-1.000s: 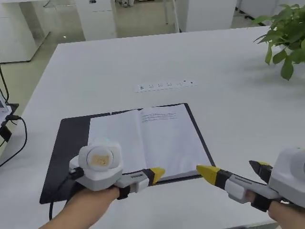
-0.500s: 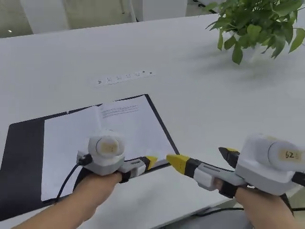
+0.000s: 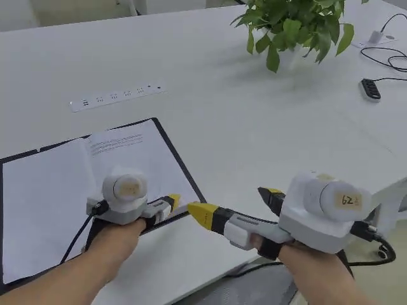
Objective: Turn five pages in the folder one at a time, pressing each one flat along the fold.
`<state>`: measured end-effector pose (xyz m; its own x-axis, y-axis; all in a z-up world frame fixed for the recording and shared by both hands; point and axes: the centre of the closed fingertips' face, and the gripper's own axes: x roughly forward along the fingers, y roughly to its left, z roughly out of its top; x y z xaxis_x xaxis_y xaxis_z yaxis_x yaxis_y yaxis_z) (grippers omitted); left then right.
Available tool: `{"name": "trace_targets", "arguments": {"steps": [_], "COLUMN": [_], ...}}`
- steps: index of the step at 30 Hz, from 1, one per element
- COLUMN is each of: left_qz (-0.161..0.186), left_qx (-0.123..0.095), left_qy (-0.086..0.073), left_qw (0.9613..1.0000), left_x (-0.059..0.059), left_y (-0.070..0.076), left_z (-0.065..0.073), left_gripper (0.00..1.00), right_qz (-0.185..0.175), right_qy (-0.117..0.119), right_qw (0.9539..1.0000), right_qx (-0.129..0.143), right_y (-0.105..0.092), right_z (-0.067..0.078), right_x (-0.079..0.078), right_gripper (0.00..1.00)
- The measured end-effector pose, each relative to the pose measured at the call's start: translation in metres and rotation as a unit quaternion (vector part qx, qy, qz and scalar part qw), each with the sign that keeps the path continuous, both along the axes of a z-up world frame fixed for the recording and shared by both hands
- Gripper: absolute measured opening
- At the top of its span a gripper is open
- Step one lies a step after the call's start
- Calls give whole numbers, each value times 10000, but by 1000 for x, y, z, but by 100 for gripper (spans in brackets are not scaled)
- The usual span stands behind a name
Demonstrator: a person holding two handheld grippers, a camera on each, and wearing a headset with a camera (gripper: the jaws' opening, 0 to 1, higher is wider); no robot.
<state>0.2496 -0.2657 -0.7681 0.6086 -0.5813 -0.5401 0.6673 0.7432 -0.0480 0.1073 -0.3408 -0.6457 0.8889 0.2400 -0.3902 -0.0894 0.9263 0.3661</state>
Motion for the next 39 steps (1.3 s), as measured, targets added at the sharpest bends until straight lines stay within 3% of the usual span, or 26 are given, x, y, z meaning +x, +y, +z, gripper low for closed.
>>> {"name": "trace_targets", "arguments": {"steps": [3, 7, 12, 16, 39], "left_qz": [28, -43, -199, -169, -130], "left_qx": [115, 259, 204, 81, -74], "left_qy": [56, -90, -180, -235, -412], "left_qw": [9999, 9996, 9994, 9995, 9990], "left_x": [0, -1, -9, -7, -4], "left_y": [1, -1, -9, -7, -7], "left_z": [-8, -12, -13, -13, -13], "left_gripper": [68, 63, 49, 47, 23], "right_qz": [-8, -30, -88, -73, 17], "right_qy": [-9, 4, -4, -9, 82], "right_qw": [10000, 10000, 10000, 10000, 10000], "right_qx": [-6, 1, 41, 38, -10], "right_y": [0, -1, -3, -3, 0], "right_z": [0, -1, -1, -1, -7], "right_x": [0, -2, -1, -1, 2], "right_gripper": [95, 95, 95, 95, 93]}}
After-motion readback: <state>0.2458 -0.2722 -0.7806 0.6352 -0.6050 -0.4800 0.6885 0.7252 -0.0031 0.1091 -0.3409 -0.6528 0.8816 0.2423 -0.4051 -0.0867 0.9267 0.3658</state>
